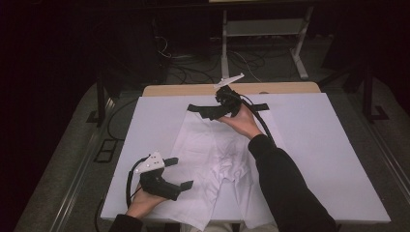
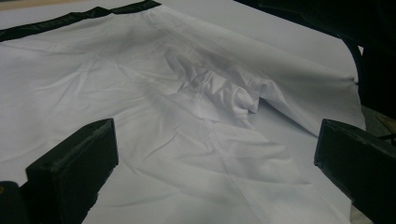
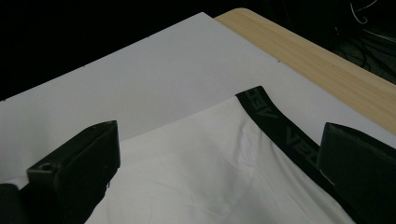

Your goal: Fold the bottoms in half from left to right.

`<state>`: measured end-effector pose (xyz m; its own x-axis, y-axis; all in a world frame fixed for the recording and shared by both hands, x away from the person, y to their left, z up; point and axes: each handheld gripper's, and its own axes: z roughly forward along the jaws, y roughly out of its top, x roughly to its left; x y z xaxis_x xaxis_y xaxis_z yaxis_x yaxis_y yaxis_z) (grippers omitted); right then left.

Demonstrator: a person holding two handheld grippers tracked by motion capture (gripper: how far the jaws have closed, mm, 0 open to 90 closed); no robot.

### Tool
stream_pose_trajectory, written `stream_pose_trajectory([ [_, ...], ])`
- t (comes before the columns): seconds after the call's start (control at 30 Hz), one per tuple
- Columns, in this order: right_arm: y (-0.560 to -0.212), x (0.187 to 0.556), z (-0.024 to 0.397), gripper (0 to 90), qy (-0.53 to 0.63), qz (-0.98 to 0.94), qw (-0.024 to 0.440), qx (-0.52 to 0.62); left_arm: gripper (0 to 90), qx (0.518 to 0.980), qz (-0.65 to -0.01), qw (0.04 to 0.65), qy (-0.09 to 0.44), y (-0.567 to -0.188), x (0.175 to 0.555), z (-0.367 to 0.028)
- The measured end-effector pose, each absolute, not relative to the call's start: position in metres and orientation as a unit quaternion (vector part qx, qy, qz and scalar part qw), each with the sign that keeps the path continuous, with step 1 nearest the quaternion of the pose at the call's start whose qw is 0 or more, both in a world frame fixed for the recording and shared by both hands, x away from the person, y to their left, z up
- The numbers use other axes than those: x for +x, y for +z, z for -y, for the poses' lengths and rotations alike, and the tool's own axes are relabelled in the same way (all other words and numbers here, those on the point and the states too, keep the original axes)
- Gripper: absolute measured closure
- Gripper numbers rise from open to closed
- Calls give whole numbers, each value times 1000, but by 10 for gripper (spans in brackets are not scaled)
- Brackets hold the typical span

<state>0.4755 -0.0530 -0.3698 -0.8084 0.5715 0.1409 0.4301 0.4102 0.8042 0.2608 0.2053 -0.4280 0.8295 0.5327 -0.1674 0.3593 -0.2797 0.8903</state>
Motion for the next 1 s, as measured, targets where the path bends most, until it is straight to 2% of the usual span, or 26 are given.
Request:
stream_pose_trajectory([
  [1.0, -384, 504, 14, 0, 443, -839, 80, 307, 0, 792, -277, 539, 73, -428, 260, -205],
])
